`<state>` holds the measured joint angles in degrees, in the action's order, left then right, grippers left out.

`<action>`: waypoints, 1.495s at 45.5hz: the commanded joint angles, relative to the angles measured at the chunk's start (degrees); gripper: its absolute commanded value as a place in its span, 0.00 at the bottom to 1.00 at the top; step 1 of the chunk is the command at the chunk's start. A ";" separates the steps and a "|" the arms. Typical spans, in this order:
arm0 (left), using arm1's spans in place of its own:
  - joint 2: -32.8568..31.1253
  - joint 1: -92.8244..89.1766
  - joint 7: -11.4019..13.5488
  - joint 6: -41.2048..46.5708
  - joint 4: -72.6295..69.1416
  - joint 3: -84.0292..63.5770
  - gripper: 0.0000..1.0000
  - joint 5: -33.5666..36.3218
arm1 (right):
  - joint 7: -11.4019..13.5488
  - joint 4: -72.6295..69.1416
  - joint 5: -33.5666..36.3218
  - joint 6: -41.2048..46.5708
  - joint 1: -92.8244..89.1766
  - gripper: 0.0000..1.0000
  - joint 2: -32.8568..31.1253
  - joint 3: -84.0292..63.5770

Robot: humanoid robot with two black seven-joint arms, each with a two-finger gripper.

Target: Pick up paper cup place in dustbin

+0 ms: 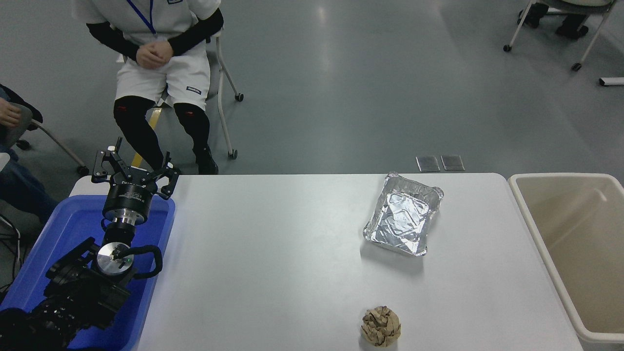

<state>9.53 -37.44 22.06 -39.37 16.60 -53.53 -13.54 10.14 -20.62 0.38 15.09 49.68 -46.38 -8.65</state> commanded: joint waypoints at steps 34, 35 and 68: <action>-0.04 0.00 0.00 -0.10 0.01 0.00 0.99 0.00 | -0.03 15.70 0.94 -10.52 -12.77 0.00 17.64 5.66; -0.04 0.00 0.00 -0.10 0.01 0.00 0.99 0.00 | -0.03 15.70 0.94 -10.52 -12.77 0.00 17.64 5.66; -0.04 0.00 0.00 -0.10 0.01 0.00 0.99 0.00 | -0.12 17.37 0.59 -17.81 -12.51 0.99 18.69 5.92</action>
<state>9.52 -37.44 22.06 -39.46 16.61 -53.53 -13.53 10.02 -3.75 0.95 0.84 36.99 -28.52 -2.85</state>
